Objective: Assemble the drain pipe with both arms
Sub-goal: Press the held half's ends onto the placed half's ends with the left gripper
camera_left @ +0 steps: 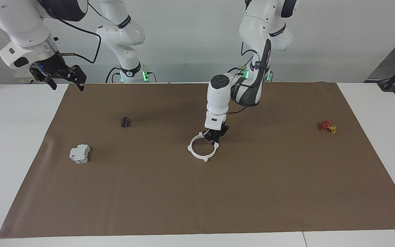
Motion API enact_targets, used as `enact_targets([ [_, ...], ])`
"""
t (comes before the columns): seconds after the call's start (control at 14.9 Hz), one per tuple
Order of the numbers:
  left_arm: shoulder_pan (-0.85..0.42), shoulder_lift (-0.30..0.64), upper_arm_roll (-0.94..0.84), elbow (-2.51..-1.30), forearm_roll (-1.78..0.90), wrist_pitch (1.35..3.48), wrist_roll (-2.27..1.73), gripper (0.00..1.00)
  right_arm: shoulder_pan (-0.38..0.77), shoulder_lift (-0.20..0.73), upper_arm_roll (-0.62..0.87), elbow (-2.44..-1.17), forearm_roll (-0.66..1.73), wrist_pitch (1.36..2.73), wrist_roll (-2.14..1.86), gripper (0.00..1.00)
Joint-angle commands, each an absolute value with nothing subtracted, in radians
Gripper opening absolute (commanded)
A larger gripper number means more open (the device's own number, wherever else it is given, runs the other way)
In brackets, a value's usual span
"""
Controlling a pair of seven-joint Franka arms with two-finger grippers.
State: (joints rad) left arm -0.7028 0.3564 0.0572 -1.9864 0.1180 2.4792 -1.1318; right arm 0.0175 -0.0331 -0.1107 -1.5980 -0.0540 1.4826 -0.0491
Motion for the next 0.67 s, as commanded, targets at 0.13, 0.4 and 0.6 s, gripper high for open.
enact_targets([
  [0.13, -0.721, 0.365, 0.074, -1.994, 0.143, 2.494, -1.154, 1.00, 0.006, -0.055, -0.106, -1.618, -0.054, 1.483, -0.074, 1.00],
  [0.4, -0.721, 0.362, 0.075, -1.990, 0.143, 2.446, -1.149, 1.00, 0.006, -0.057, -0.106, -1.618, -0.054, 1.483, -0.074, 1.00],
  [0.6, -0.698, 0.312, 0.077, -1.950, 0.143, 2.304, -1.126, 1.00, 0.006, -0.057, -0.106, -1.618, -0.054, 1.483, -0.074, 1.00],
])
